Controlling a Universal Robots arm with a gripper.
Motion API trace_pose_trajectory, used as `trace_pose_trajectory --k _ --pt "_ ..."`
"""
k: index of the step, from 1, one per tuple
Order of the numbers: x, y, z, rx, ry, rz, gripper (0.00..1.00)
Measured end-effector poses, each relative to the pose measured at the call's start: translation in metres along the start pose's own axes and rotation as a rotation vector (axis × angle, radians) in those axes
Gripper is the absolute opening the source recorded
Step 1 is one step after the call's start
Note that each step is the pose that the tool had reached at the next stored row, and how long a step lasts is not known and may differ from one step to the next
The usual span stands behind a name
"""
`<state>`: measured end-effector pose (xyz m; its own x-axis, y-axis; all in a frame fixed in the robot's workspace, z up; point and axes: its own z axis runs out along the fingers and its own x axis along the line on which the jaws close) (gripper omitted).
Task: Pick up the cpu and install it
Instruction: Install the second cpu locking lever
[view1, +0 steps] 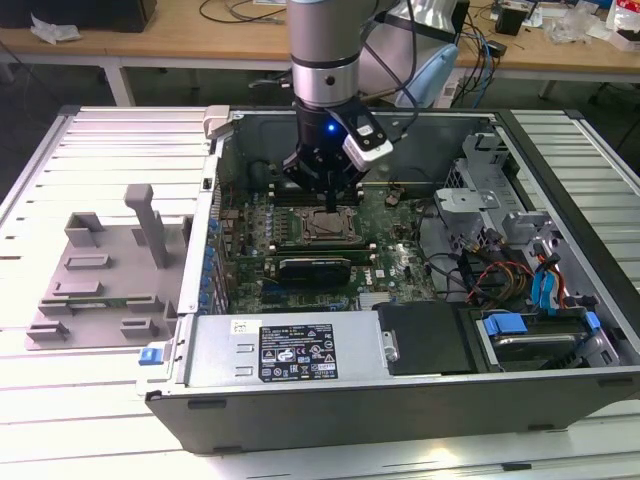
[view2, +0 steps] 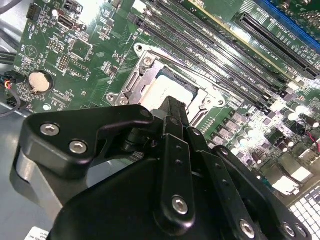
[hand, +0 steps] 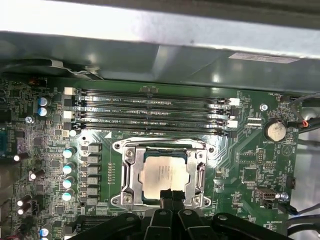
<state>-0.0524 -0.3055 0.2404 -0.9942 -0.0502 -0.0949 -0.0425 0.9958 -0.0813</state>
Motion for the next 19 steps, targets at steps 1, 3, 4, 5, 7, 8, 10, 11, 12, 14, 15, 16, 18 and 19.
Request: trace_pose_trajectory --k 1,3,4,5,7,8,10,11,12,14,15,16,18,19 --pt "-0.0001 0.0 -0.0002 -0.0002 -0.0002 0.0 0.11" --pt "0.0 0.0 -0.0004 -0.0001 -0.0001 0.0 0.11" --pt "0.0 0.0 -0.0004 -0.0001 0.0 0.0 0.11" --pt "0.0 -0.0004 -0.0005 0.0001 0.0002 0.0 0.11" --pt "0.0 -0.0014 -0.0004 0.0 0.0 0.0 0.11" --pt "0.0001 -0.0022 -0.0003 0.0 0.0 0.0 0.11" --pt "0.0001 -0.0034 -0.0002 0.0 0.0 0.0 0.11" --pt "0.0002 -0.0042 -0.0001 -0.0001 0.0 0.0 0.11" --pt "0.0002 -0.005 -0.0001 0.0 0.0 0.0 0.11" --pt "0.0003 -0.0065 0.0 -0.0001 0.0 0.0 0.11" --pt "0.0003 -0.0072 0.0001 -0.0001 0.0 0.0 0.11" --pt "0.0003 -0.0077 0.0001 -0.0001 -0.0001 0.0 0.11" --pt "0.0004 -0.0096 0.0003 0.0 0.0 0.0 0.11" --pt "0.0005 -0.0106 0.0004 0.0 -0.0001 0.0 0.11"
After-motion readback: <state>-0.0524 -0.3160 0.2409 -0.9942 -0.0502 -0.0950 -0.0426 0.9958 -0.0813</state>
